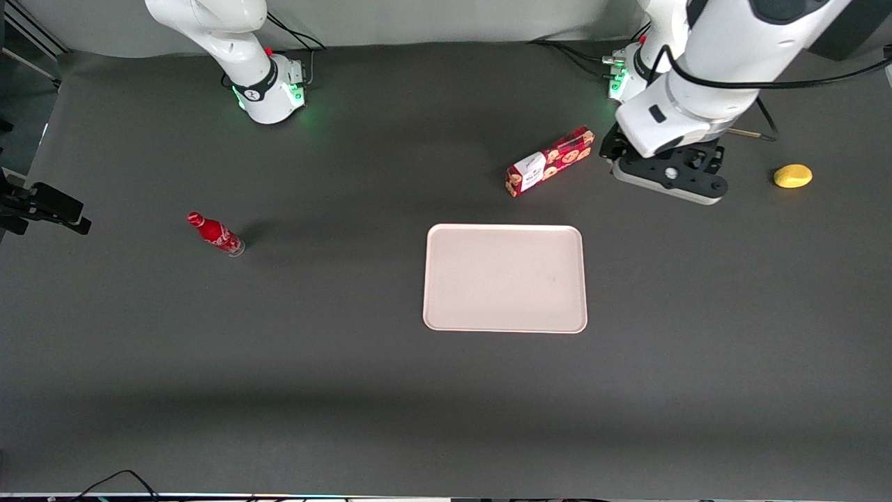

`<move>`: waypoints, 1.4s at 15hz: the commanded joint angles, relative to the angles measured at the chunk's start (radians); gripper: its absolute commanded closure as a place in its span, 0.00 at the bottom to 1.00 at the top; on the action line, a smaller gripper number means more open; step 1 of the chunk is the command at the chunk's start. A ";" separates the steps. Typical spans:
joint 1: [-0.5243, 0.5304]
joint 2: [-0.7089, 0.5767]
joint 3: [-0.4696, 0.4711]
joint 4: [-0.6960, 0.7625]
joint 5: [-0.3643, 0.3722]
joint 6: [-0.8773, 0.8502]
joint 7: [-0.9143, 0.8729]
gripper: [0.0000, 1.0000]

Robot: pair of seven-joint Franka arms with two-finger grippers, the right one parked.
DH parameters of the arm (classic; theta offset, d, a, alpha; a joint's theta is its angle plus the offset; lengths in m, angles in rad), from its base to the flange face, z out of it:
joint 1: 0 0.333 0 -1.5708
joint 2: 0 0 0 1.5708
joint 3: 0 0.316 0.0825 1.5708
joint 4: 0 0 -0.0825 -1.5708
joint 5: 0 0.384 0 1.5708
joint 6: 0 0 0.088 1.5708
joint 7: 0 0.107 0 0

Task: Place red cookie box on tray
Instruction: 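Move the left gripper over the red tartan cookie box and lower it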

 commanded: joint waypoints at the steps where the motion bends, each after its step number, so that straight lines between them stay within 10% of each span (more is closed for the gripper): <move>1: -0.007 -0.029 -0.006 -0.051 0.000 -0.013 0.018 0.00; 15: -0.087 -0.408 -0.044 -0.825 -0.134 0.521 0.070 0.00; 21: -0.101 -0.428 -0.242 -1.056 -0.221 0.828 0.067 0.00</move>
